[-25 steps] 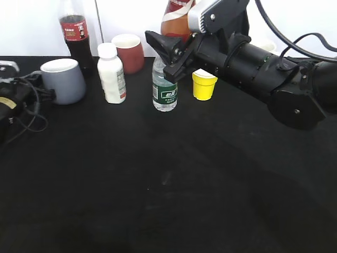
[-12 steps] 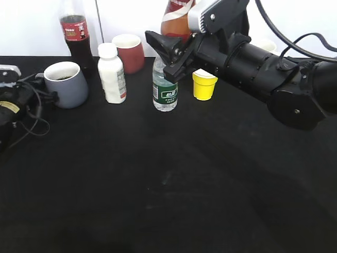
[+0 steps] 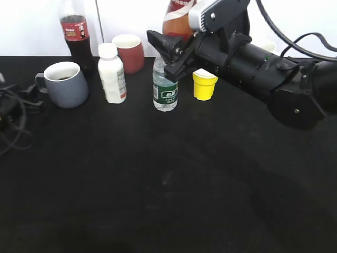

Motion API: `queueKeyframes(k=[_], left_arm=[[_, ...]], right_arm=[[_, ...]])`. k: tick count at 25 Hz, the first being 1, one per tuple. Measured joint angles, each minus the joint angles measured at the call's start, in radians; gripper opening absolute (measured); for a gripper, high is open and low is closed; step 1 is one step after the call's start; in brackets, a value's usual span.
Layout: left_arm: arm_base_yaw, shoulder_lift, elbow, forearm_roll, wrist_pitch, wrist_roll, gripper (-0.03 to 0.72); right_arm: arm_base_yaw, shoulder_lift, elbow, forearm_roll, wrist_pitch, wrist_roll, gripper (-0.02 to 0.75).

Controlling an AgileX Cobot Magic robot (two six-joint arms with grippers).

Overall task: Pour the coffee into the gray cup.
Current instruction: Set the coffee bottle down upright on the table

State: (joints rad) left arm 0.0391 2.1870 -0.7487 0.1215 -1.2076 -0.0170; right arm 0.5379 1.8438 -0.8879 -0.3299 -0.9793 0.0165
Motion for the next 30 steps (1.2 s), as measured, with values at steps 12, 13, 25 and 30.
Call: queueKeyframes(k=[12,13,25,30], left_arm=[[-0.339,-0.532,0.411,0.004,0.029,-0.013,0.368],[-0.346,-0.533,0.411,0.004,0.036,-0.014,0.368],[-0.348,-0.533,0.411,-0.011,0.063,-0.016,0.368],[-0.348,-0.533,0.411,-0.011,0.064,-0.016,0.368]], right_arm=[[-0.134,0.000,0.000,0.028,0.305,0.248,0.505],[-0.180,0.000,0.000,0.018,0.305,0.249,0.505],[-0.396,0.272,-0.041,0.116,0.003,0.062,0.505],[-0.396,0.432,-0.186,0.131,-0.010,0.054,0.505]])
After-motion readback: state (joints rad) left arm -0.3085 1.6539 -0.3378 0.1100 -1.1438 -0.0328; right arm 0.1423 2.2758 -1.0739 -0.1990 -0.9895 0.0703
